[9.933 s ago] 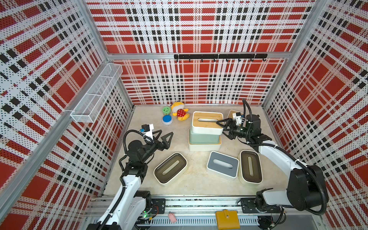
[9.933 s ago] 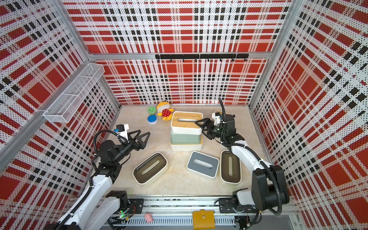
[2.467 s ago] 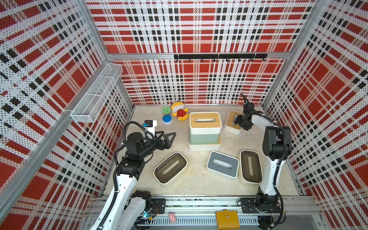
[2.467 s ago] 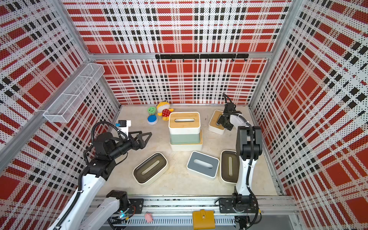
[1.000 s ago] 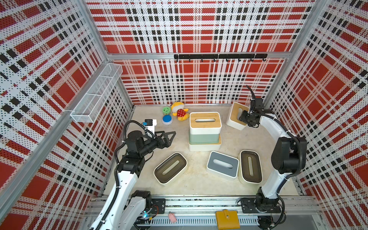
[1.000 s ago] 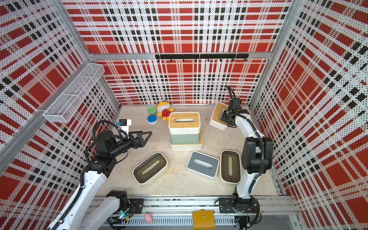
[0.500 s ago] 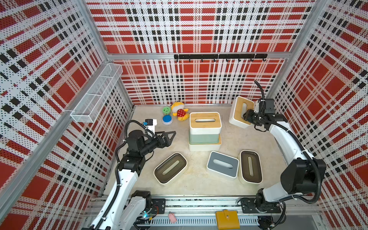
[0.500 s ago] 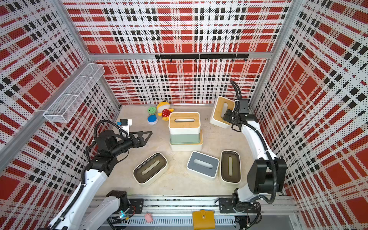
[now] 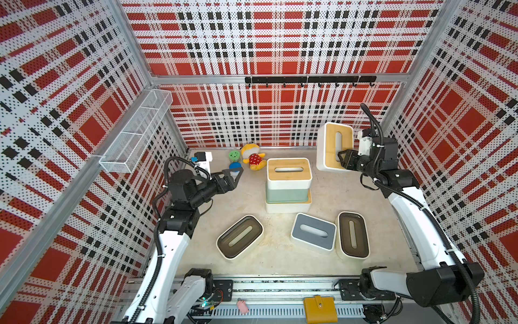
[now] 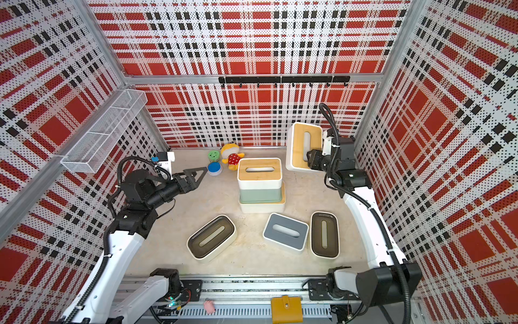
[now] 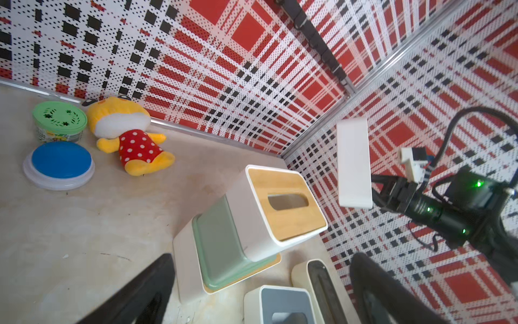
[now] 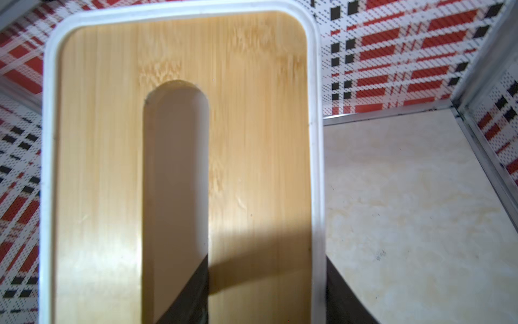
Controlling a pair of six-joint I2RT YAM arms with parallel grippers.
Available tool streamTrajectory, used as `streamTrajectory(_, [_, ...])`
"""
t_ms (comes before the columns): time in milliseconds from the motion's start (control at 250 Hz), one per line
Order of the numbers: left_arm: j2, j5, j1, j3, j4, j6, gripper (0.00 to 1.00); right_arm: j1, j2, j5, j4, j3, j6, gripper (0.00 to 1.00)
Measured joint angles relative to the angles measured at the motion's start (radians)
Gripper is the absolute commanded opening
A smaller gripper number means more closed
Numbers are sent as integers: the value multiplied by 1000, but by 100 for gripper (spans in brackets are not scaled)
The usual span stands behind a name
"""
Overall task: Stack the tissue boxes
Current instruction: Pick up the tissue box from the center of the board.
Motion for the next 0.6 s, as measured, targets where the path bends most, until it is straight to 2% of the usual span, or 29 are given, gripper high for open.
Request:
streamTrajectory(220, [128, 92, -2, 144, 16, -147, 100, 49, -21, -88, 12, 2, -70, 38])
streamTrajectory(476, [270, 132, -166, 442, -192, -63, 99, 156, -21, -130, -27, 47, -177, 38])
streamTrajectory(600, [328, 134, -226, 525, -269, -25, 100, 200, -21, -153, -40, 57, -214, 38])
